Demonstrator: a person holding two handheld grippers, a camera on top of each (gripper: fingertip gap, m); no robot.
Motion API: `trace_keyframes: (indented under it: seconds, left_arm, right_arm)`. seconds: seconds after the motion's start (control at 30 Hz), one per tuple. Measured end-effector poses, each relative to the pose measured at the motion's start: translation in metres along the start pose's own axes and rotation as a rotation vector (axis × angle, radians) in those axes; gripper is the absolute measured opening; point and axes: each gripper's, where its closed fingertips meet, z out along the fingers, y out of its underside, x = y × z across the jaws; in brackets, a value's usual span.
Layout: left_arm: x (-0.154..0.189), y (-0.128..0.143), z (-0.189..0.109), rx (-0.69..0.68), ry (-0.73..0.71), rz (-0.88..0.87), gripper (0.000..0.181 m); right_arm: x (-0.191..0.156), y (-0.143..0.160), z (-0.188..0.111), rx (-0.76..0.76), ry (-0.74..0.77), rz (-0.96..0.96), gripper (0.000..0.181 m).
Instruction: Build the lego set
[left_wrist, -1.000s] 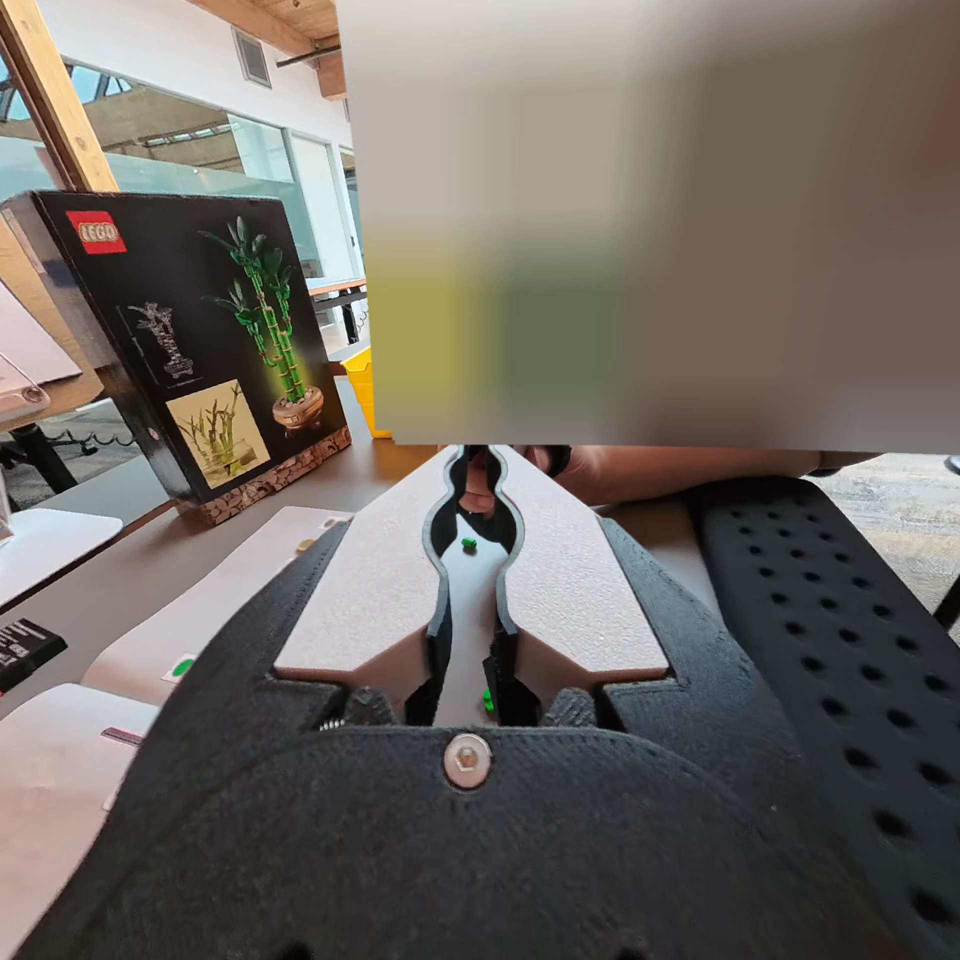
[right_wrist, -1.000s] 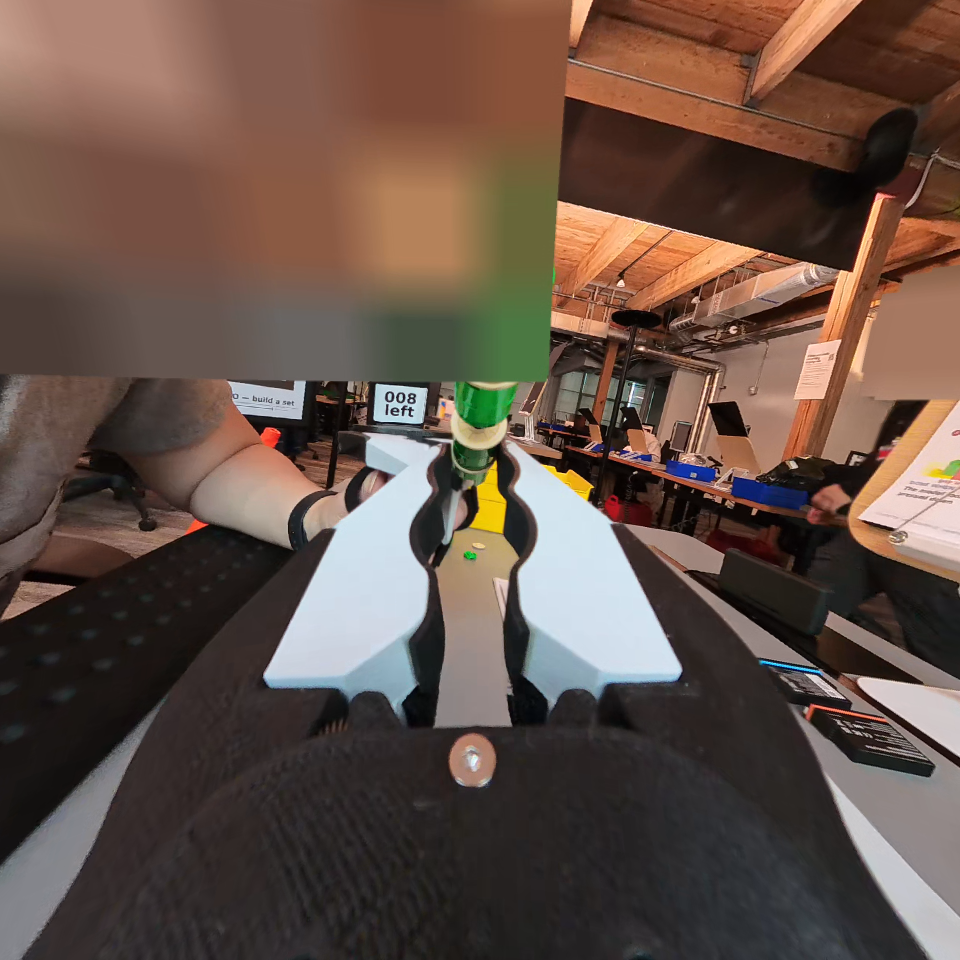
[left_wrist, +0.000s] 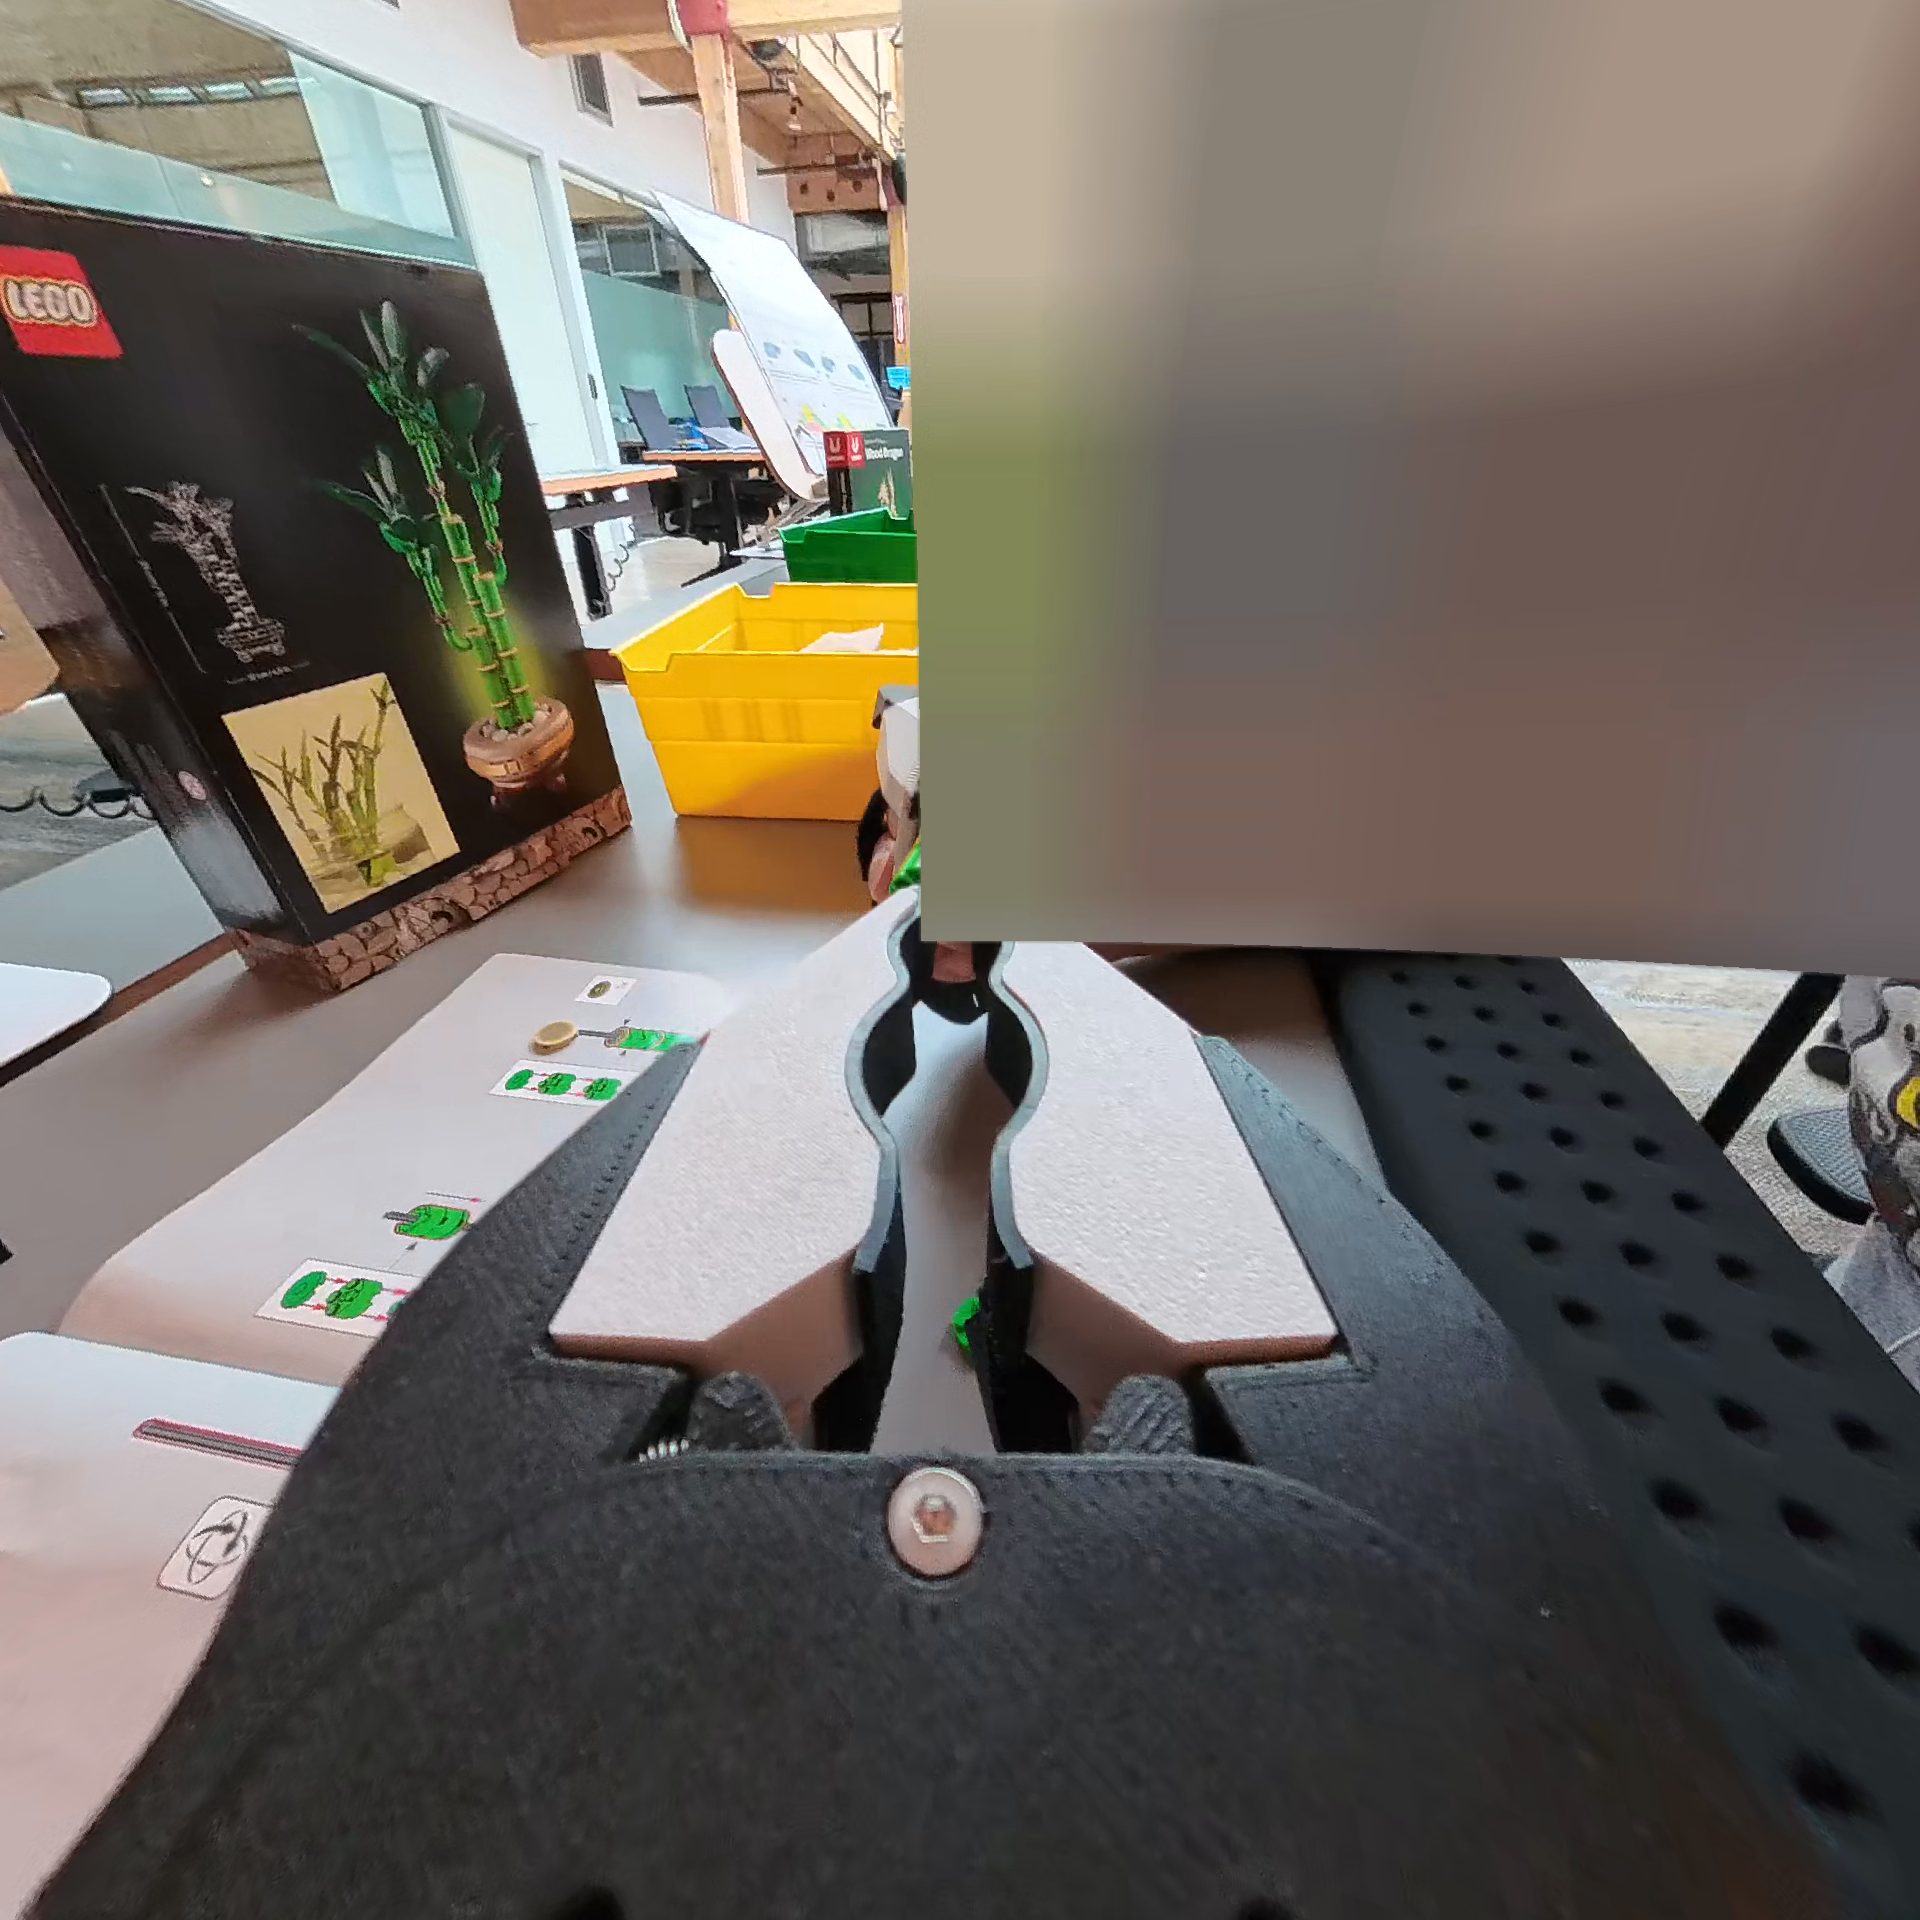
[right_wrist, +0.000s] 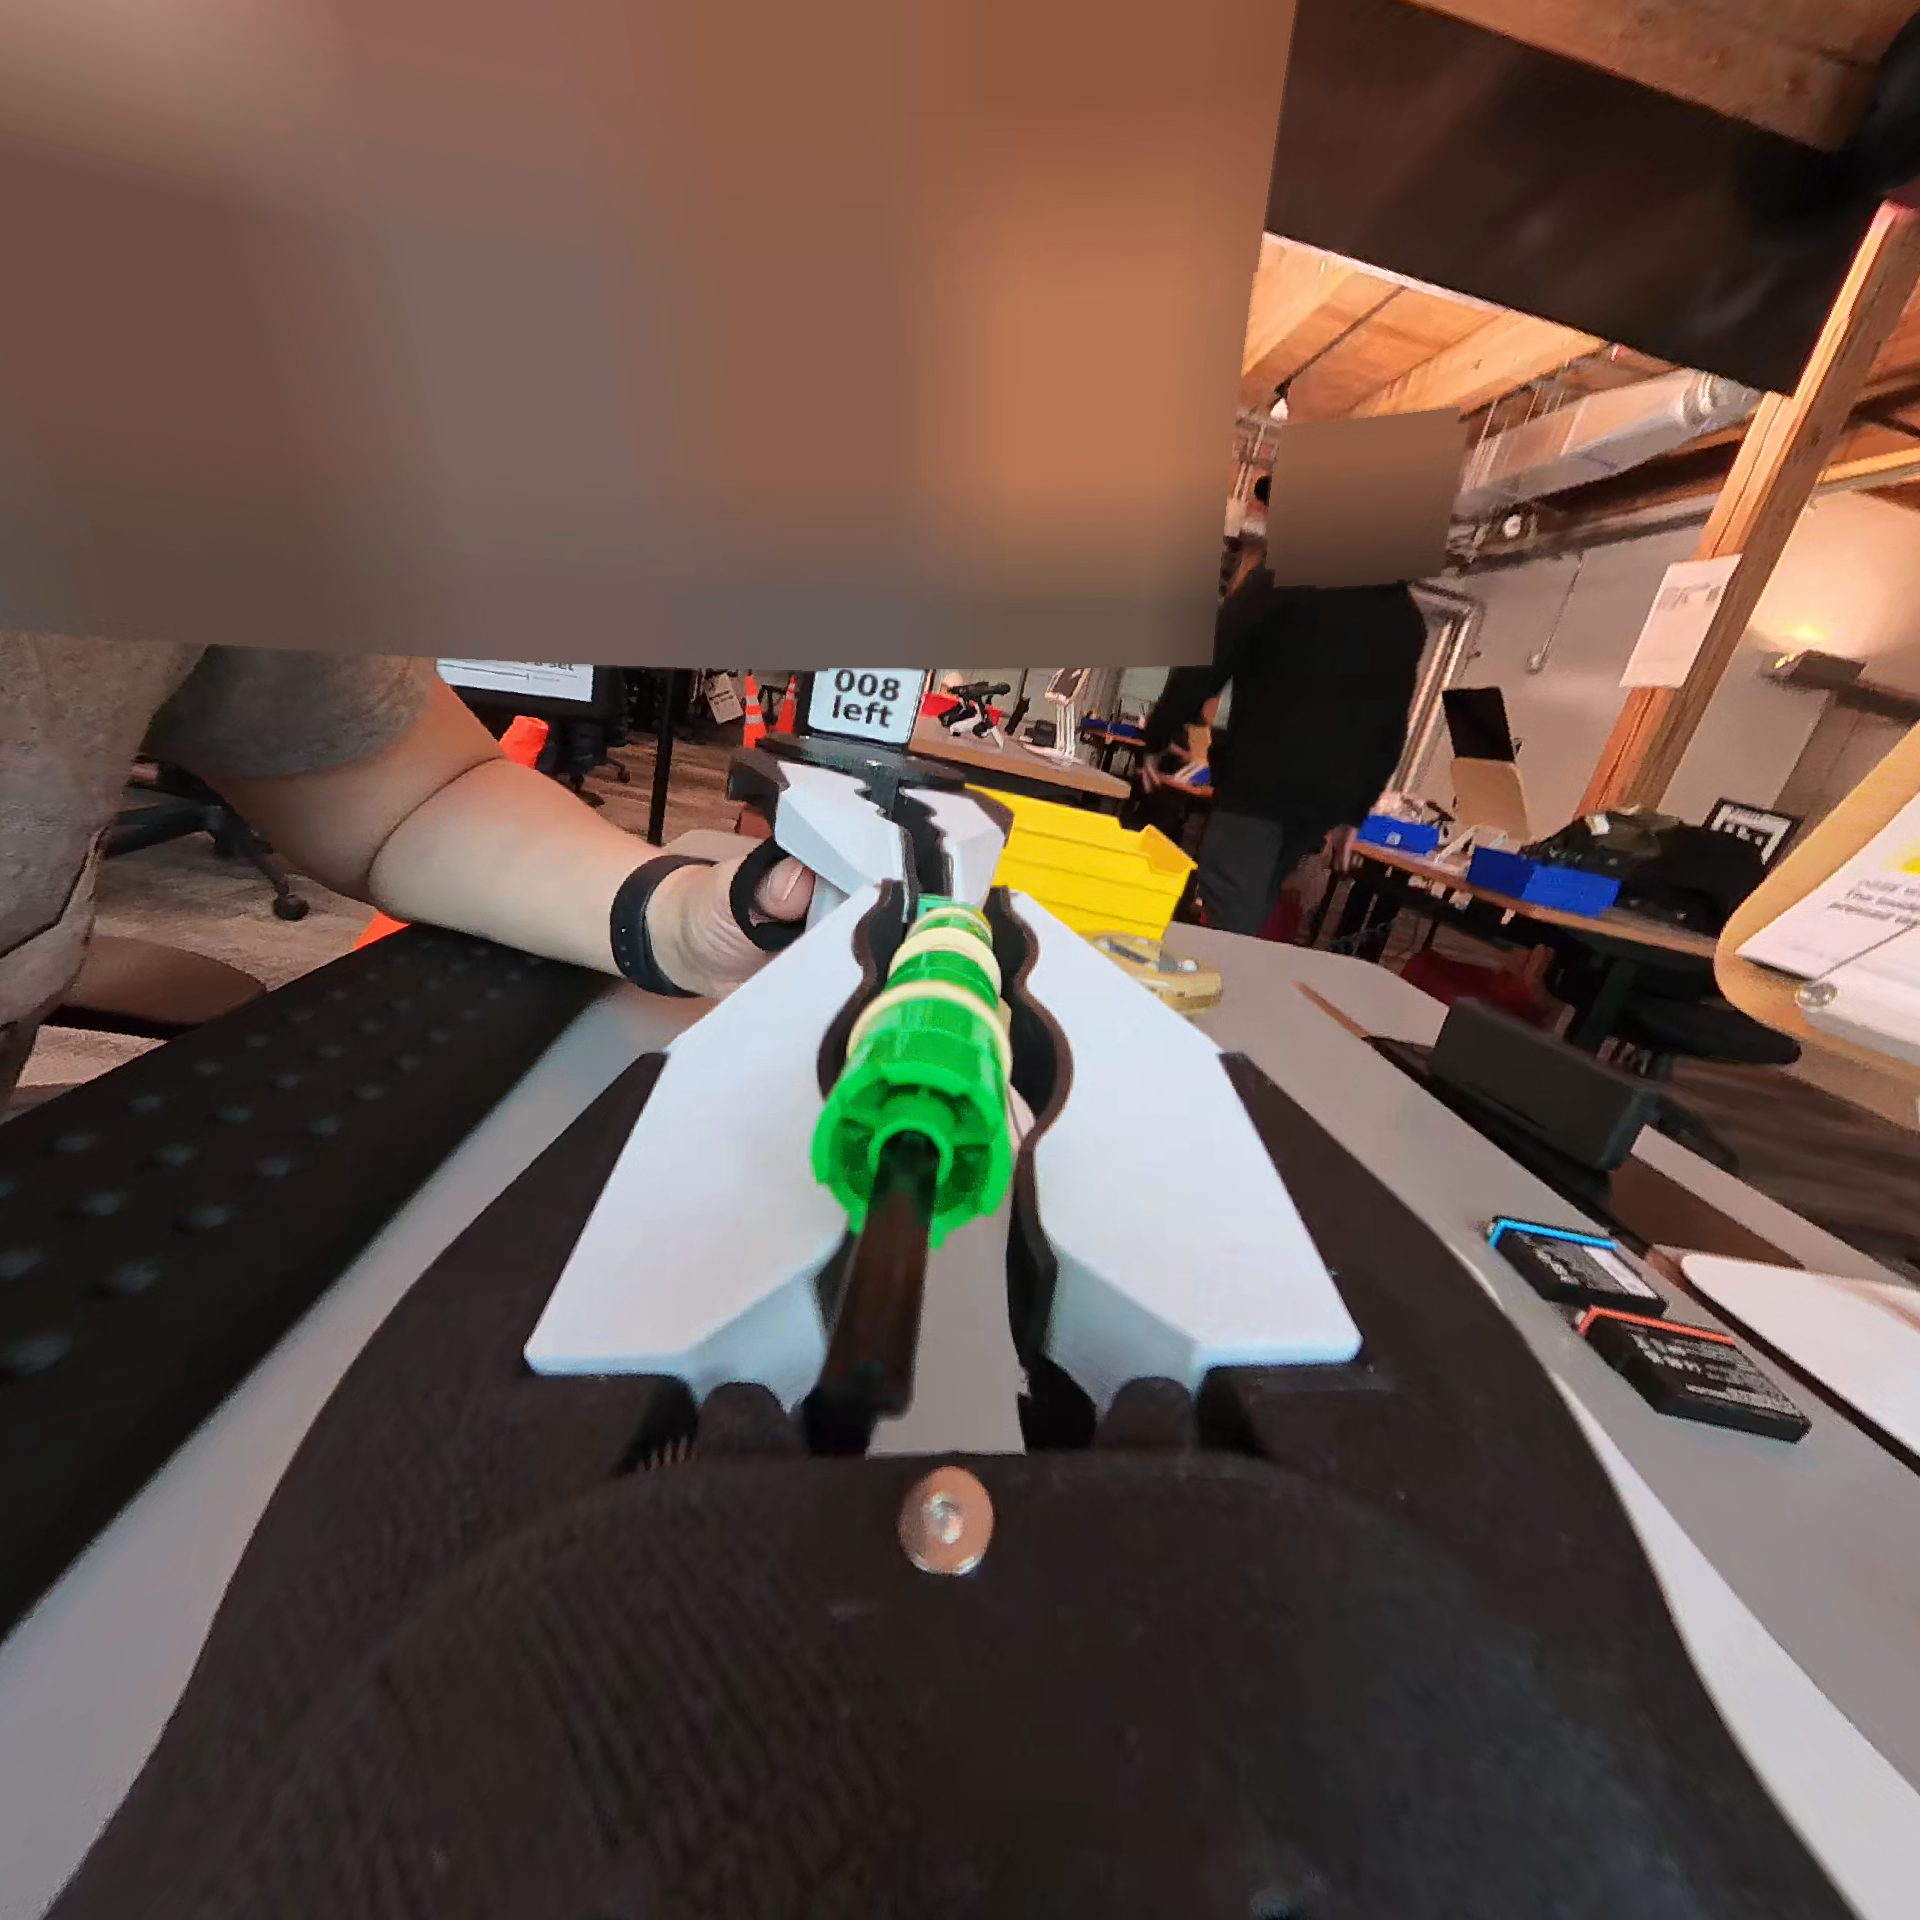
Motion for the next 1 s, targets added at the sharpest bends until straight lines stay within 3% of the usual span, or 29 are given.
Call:
trace_keyframes:
  seconds: [0.6, 0.87, 1.0]
  left_arm:
    - [-0.003, 0.007, 0.001, -0.016, 0.002, 0.016, 0.002]
    - [-0.010, 0.004, 0.003, 0.038, -0.017, -0.162, 0.010]
    - [-0.013, -0.001, 0.002, 0.115, 0.060, -0.419, 0.012]
  right_arm:
    - [0.003, 0.011, 0.000, -0.118, 0.024, 0.022, 0.015]
    - [0.009, 0.009, 0.001, -0.210, 0.216, -0.477, 0.015]
    - [0.009, 0.003, 0.000, -0.199, 0.254, -0.598, 0.014]
